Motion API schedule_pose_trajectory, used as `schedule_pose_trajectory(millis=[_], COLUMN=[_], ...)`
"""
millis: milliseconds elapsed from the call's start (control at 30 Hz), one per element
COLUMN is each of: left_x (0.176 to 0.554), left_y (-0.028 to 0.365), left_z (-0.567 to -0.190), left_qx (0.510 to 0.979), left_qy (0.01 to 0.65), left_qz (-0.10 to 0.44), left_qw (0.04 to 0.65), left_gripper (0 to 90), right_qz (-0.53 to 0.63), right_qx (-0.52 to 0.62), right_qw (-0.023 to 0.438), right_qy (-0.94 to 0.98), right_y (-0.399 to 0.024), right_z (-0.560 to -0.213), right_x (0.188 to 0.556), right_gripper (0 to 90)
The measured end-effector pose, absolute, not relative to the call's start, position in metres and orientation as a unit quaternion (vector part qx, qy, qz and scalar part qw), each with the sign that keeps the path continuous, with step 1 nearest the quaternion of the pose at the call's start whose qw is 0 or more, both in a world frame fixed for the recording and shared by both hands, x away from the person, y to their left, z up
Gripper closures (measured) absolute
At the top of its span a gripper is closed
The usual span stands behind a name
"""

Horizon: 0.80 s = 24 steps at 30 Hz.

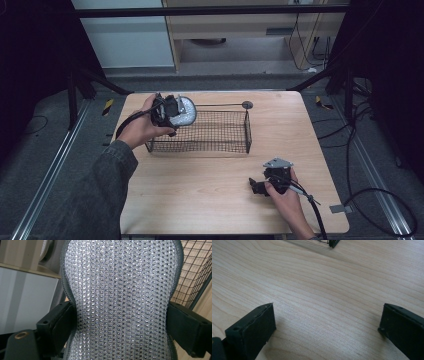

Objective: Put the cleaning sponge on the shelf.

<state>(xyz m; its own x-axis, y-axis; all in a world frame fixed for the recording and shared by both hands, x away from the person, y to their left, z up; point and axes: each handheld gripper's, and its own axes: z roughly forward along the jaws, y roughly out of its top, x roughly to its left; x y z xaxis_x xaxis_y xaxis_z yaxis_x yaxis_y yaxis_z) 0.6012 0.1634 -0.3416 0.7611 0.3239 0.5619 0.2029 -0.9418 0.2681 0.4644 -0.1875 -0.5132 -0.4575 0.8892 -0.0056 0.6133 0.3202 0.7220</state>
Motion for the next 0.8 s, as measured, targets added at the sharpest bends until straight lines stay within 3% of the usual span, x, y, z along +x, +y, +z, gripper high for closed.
schedule_pose_trajectory(millis=[800], left_x=[0.617], left_y=[0.167], left_z=[-0.359], left_qx=[0.940], left_qy=[0.144], left_qz=[0.292], left_qw=[0.104], left_gripper=[11.2], right_qz=[0.334], right_qx=[0.478], right_qw=[0.206], right_qy=[0.786], right_y=[-0.188], right_z=[-0.513], right_x=[0.464], right_gripper=[0.6])
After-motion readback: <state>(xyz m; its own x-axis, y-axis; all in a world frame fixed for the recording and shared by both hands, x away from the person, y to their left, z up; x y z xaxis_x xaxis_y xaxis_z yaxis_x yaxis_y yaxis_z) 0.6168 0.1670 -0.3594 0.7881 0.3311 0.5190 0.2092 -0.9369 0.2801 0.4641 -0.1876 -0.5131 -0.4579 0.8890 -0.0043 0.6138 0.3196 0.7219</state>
